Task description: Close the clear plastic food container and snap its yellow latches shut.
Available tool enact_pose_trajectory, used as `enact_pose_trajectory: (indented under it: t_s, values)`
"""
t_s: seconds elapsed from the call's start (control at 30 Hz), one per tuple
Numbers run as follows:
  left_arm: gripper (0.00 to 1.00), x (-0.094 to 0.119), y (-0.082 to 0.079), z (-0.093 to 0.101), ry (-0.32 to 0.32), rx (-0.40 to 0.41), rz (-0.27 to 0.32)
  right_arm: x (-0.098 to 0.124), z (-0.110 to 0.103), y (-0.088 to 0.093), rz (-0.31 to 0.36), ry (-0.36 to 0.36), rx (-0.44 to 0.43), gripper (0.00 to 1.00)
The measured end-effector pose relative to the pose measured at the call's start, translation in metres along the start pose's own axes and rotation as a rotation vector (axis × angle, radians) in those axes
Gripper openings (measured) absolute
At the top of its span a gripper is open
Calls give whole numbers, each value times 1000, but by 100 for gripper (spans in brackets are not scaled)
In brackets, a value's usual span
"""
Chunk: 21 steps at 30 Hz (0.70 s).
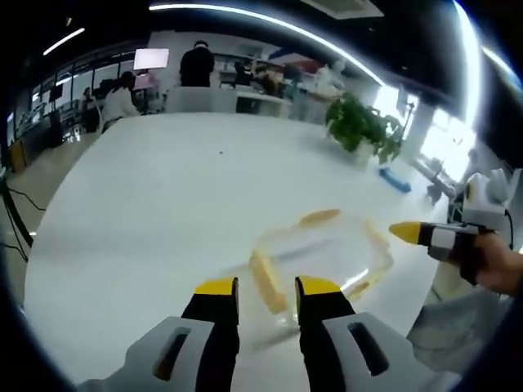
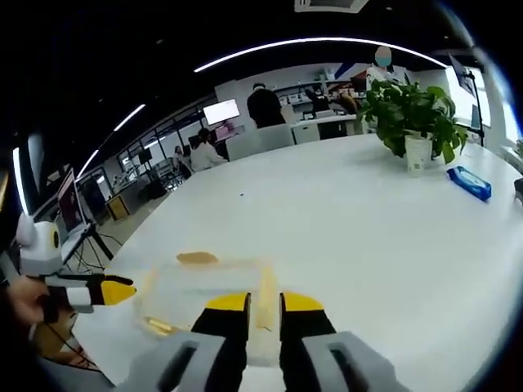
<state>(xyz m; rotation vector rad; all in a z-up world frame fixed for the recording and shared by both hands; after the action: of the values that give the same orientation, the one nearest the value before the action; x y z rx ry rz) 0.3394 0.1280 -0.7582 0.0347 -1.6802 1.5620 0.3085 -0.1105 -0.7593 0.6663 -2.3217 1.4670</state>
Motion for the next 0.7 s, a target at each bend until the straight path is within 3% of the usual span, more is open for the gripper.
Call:
enact_pose_trajectory:
  t_s: [0.13,0.4,0.5,0.7]
  values:
    - [24,-4,3,3,36,37,-9,-3,-1,0,-1,-12,-13,16]
    - [23,-11,4,6,50,51,-12,-8,-2,4,-37,-29,-20,18]
    - [22,-14,5,7,56,51,-18,-11,0,9,-84,-17,7,18]
    - [23,-16,6,5,68,79,-20,-12,2,10,-91,-22,-7,19]
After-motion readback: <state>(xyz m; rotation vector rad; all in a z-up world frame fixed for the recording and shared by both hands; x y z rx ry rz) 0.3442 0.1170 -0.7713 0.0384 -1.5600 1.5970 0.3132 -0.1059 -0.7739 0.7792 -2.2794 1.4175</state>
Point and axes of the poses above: the point that each gripper's makers call its tool centre point, and the gripper's own axes: x roughly backward along the fingers, z roughly to its right, y roughly out of its underside, the point moved 7 cm from there along x, roughly backward along the fingers, and after that the axes turned 10 degrees about -x, right-handed, at the moved point
